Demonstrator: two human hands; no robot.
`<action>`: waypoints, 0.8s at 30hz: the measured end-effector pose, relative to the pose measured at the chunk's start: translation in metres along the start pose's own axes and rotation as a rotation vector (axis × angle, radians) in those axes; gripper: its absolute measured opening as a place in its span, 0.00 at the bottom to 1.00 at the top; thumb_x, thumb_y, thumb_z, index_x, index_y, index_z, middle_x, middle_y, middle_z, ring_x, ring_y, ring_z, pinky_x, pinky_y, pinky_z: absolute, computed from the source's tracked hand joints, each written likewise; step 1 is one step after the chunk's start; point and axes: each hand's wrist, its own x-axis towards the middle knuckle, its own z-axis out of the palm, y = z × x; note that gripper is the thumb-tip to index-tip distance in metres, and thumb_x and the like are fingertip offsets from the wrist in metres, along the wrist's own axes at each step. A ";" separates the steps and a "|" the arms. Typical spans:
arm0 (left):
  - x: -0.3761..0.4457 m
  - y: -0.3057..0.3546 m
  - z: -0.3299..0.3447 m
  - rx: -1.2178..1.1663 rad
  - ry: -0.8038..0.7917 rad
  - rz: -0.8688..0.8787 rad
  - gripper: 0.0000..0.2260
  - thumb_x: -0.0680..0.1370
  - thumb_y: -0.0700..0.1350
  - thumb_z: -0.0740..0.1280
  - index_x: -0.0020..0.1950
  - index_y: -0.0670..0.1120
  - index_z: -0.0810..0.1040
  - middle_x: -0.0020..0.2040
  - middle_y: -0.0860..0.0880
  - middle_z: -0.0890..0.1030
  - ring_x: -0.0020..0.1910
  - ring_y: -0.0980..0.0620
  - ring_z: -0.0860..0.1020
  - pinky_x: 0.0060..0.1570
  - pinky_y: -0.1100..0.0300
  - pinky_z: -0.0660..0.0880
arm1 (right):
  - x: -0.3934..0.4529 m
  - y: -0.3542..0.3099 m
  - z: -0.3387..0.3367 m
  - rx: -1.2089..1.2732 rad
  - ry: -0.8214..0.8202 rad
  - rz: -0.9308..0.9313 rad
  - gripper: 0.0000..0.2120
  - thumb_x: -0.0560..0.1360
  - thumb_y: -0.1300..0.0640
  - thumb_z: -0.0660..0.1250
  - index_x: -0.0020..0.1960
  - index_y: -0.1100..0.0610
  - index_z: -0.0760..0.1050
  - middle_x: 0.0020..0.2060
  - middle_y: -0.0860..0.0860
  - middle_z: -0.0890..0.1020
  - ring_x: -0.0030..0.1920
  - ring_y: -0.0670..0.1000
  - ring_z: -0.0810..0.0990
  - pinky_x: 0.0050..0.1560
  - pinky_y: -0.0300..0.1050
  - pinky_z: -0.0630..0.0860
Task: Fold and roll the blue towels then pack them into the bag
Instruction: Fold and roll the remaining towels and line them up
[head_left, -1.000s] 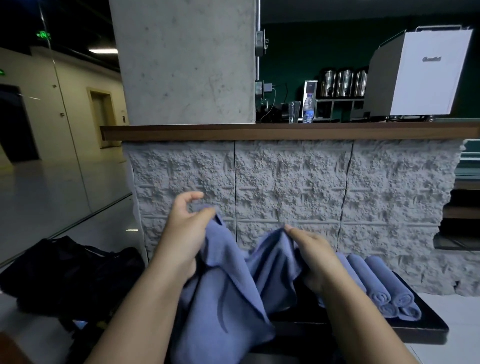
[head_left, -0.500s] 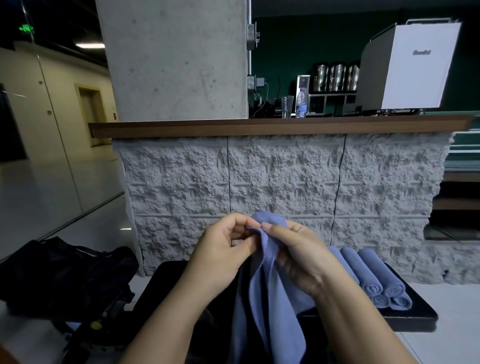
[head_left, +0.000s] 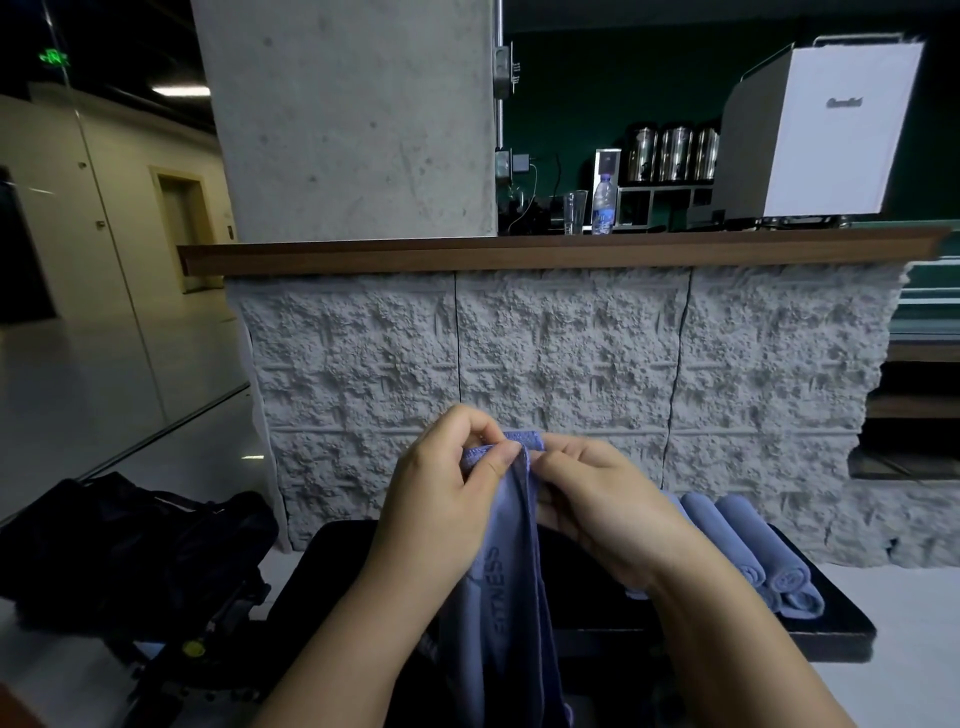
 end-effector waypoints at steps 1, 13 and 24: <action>0.000 0.000 0.000 0.007 0.001 0.002 0.05 0.73 0.50 0.68 0.40 0.53 0.73 0.33 0.53 0.75 0.32 0.53 0.72 0.34 0.51 0.70 | 0.000 -0.001 0.000 -0.036 -0.016 -0.003 0.14 0.80 0.65 0.55 0.52 0.62 0.80 0.44 0.56 0.84 0.42 0.46 0.83 0.46 0.36 0.79; -0.004 -0.004 0.006 0.033 0.085 0.049 0.06 0.74 0.46 0.69 0.39 0.54 0.75 0.38 0.55 0.76 0.38 0.54 0.75 0.39 0.57 0.71 | -0.003 -0.004 -0.003 -0.177 -0.077 0.033 0.16 0.81 0.66 0.52 0.57 0.62 0.78 0.46 0.55 0.83 0.45 0.46 0.82 0.47 0.36 0.77; 0.018 -0.015 0.015 0.002 -0.054 -0.016 0.07 0.73 0.47 0.71 0.37 0.52 0.75 0.27 0.55 0.71 0.25 0.59 0.66 0.29 0.62 0.63 | 0.010 0.012 -0.022 -0.192 0.110 -0.073 0.16 0.76 0.56 0.63 0.51 0.71 0.77 0.46 0.64 0.79 0.48 0.58 0.75 0.49 0.51 0.70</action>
